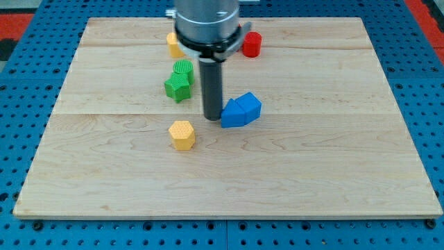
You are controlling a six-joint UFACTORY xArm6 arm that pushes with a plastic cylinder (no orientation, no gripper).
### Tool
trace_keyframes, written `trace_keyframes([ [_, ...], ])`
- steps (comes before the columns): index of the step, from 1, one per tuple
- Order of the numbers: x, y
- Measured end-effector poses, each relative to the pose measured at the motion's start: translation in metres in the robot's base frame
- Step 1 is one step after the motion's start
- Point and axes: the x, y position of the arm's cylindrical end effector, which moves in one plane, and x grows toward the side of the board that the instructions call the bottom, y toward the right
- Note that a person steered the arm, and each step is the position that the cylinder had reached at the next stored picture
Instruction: Place the yellow heart close to yellow hexagon
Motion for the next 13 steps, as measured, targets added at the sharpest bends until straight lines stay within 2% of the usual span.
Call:
trace_keyframes([
  [2, -0.010, 0.037],
  [4, -0.033, 0.006],
  [6, -0.119, 0.003],
  [7, -0.141, -0.054],
  [8, -0.163, -0.050],
  [9, -0.187, -0.086],
  [10, -0.196, -0.152],
  [11, -0.212, -0.152],
  [12, -0.211, -0.192],
  [13, -0.178, -0.196],
])
